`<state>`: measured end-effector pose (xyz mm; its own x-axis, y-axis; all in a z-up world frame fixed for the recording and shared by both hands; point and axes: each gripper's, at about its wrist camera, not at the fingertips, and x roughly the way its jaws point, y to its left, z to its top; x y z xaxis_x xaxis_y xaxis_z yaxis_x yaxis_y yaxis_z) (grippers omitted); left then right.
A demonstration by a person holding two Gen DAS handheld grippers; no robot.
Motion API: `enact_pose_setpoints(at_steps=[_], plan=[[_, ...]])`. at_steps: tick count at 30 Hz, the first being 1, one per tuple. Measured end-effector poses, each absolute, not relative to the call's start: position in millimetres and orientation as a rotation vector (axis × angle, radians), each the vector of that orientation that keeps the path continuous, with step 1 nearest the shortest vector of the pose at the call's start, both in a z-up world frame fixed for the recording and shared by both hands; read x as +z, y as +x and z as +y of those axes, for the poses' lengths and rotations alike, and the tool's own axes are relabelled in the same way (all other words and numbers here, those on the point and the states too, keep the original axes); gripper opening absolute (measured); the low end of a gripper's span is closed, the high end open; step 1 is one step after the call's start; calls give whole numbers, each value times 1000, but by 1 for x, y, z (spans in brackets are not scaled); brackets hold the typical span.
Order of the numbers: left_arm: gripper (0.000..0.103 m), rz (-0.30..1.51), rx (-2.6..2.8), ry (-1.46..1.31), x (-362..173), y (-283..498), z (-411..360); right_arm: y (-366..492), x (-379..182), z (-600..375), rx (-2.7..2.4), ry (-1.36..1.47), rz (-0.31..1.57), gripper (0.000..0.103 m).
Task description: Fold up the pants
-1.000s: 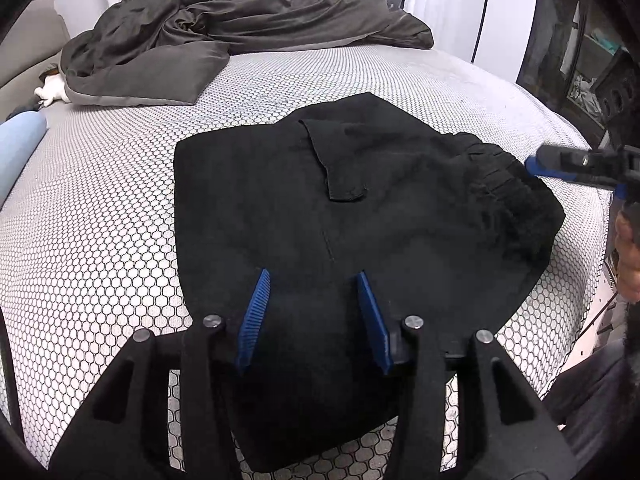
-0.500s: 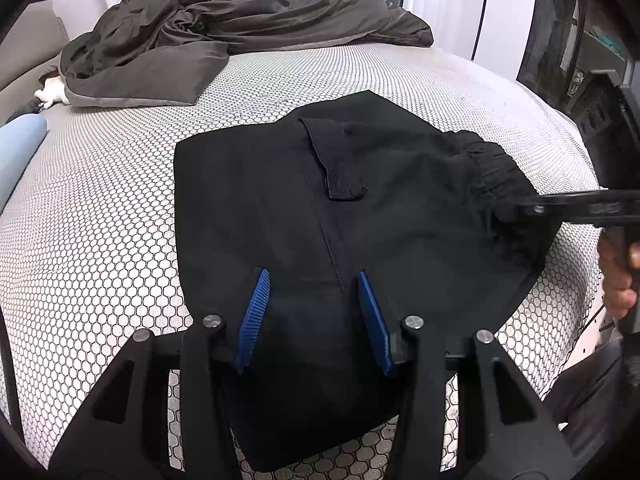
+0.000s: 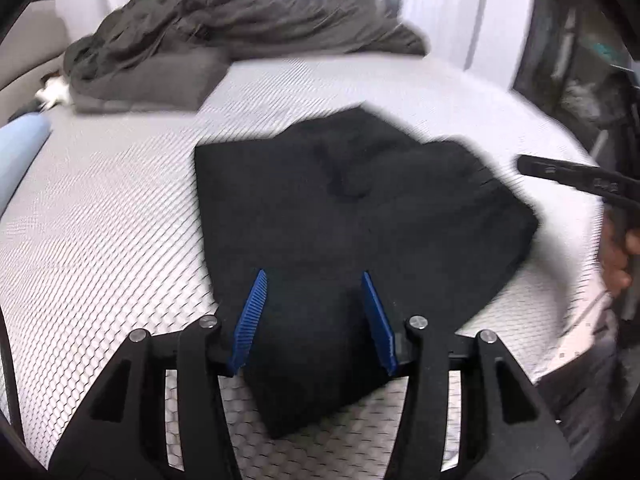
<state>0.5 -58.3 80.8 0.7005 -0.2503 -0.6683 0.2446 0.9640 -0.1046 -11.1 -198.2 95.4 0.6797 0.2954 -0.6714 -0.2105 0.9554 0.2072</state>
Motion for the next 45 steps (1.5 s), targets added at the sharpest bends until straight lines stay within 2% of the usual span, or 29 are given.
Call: enact_pose_setpoints(at_steps=[3,5,7,12,13,14,15,17,19,21,23,26,29,30,32,35,37,42,45], plan=[[51,747,-343,44,77,9,-82,-9,94,-167,417,127,776,18],[51,818,-364,67,57,24,-91,8,62,-125,497,69,876,18],[51,814,-384,82,51,23,-87,21,32,-105,507,-26,968,18],[51,835,-364,33,54,2,-51,12,35,-134,318,-264,892,15],[51,839,-344,18,55,1,-46,9,39,-150,309,-251,874,11],[51,841,-334,3,57,-1,-44,9,41,-157,312,-218,879,11],[51,841,-321,-16,63,-1,-39,11,47,-161,314,-168,882,12],[50,803,-309,-34,75,7,-43,12,58,-156,316,-128,858,21],[50,761,-311,-39,84,19,-54,15,66,-141,383,-84,806,37],[50,787,-313,-30,81,37,-68,33,62,-125,417,-61,805,43],[50,849,-286,4,65,57,-77,51,47,-96,432,-58,852,44],[49,841,-314,39,58,53,-75,71,21,-74,435,-152,938,43],[49,844,-311,34,60,38,-56,72,26,-94,251,-332,893,43],[49,852,-283,29,61,33,-48,71,28,-104,208,-347,881,40],[45,867,-259,-11,66,29,-39,75,36,-123,261,-217,910,38],[44,806,-254,-77,87,37,-43,84,58,-119,331,-73,863,39],[44,792,-252,-63,93,52,-57,98,63,-101,404,-10,834,44],[44,876,-256,-34,56,87,-63,147,13,-30,375,-234,934,45],[44,866,-247,-30,62,76,-48,149,15,-53,265,-288,920,45]])
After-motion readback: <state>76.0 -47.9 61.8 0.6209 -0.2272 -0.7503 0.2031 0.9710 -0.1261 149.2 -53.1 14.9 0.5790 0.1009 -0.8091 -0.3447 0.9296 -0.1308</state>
